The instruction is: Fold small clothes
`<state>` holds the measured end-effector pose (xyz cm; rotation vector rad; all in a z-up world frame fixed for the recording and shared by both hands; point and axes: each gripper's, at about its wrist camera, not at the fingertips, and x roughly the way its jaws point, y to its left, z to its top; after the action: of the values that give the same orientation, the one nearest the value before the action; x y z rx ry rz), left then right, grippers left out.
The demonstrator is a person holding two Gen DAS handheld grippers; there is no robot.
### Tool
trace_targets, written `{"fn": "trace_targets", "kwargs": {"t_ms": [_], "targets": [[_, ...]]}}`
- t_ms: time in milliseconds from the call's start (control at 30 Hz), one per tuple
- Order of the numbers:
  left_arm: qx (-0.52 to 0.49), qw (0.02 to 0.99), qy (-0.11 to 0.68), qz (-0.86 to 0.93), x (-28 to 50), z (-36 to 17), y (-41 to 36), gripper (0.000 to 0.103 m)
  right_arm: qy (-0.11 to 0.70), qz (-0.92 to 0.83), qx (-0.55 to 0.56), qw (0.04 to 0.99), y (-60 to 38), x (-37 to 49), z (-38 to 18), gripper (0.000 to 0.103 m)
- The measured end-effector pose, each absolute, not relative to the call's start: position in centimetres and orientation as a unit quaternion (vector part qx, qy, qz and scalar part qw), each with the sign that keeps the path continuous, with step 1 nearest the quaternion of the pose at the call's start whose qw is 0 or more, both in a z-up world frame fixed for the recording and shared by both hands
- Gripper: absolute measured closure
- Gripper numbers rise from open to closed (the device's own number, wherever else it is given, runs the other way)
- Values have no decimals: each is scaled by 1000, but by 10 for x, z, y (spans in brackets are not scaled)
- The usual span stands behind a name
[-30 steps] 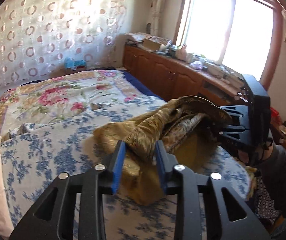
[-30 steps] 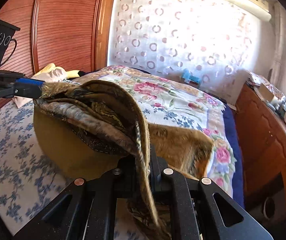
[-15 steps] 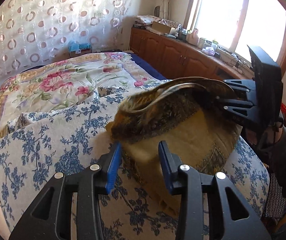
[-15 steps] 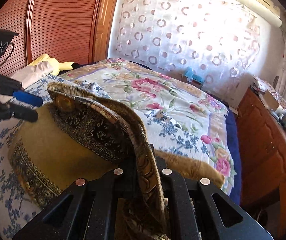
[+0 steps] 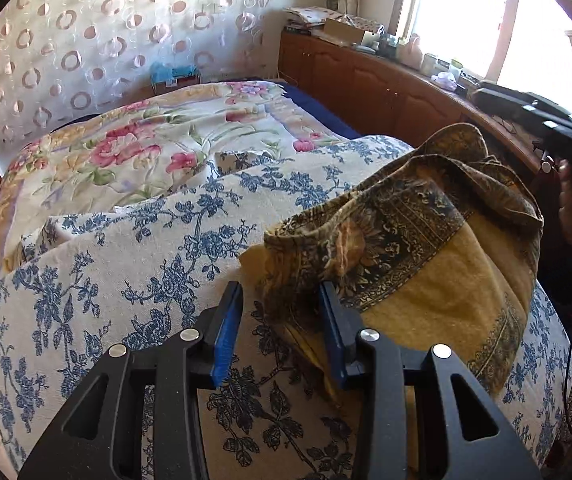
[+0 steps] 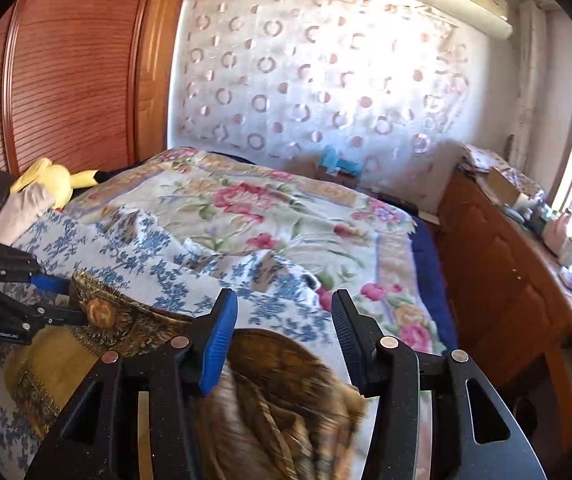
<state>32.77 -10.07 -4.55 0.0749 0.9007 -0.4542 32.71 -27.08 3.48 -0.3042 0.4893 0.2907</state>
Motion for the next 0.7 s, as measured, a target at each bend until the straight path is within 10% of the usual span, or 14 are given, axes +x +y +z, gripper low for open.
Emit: {"fn": "trace_targets", "kwargs": {"t_ms": [700], "targets": [[34,873,435,-219,329,-57,-104,63,329,101,-134,929,-310,279,-15,39]]}}
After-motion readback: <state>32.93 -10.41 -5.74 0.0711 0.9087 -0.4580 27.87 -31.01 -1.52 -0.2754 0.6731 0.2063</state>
